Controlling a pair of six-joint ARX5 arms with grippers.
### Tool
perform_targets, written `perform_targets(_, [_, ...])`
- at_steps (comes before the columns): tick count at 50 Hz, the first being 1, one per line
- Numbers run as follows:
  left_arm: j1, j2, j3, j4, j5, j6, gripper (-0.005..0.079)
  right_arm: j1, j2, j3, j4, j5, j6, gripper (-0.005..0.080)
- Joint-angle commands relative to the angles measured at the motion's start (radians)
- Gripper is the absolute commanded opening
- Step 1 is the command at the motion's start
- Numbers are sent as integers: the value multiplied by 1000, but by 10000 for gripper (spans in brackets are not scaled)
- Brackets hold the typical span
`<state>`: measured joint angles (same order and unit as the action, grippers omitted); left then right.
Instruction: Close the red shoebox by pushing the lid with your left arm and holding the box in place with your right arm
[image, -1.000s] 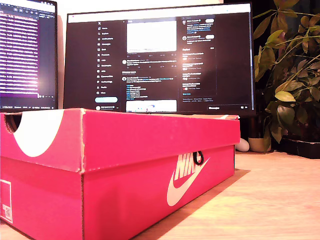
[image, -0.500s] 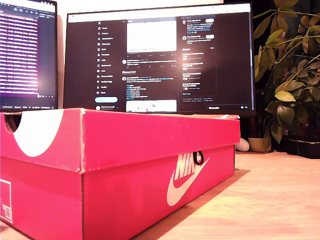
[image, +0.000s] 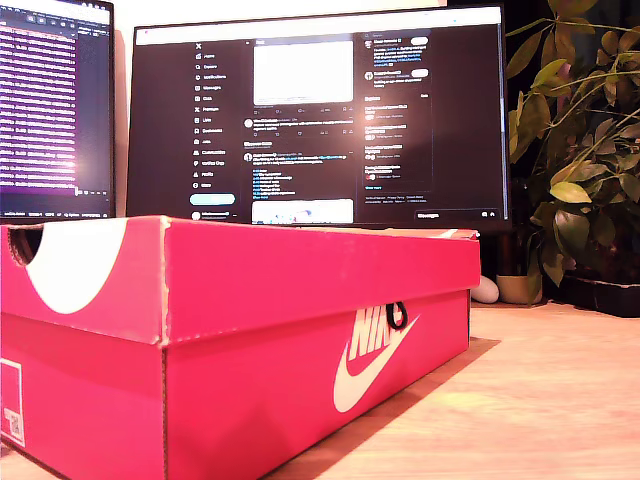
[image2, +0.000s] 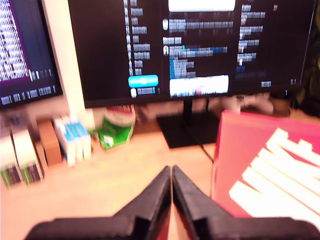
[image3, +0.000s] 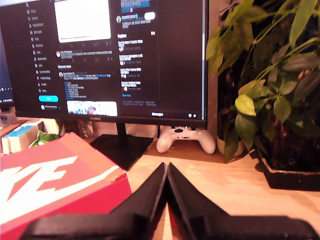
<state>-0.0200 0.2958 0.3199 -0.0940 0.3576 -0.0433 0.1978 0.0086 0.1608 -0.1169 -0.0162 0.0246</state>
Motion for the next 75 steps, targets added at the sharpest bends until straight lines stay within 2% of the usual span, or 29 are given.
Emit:
perform_targets(1, [-7,-3,-58,21,1,0,-19,5,-6,-32,16,-2,-6,-12])
perform_targets(15, [-7,-3,-170,78,1,9,-19,5,-6,-88,24,-4,-25,-12])
perform_targets(39, [-9,-26,-341,215,2,8,-19,6,-6,-156,31,-72,-67,-12])
perform_targets(47, [-9,-54,-346,216,2,17,-19,6,-6,-156,5,-78,-60,-12])
perform_targets(53, [-9,-63,-346,193,2,5,-19,6,-6,-156,-39,-78,-45,-12])
perform_targets(66, [-9,-61,-346,-19,1,-17,-19,6,-6,-155,-38,-78,-45,-12])
perform_targets(75, [-9,-61,-346,-21,1,-17,-19,6,-6,-155,-38,-78,-45,-12])
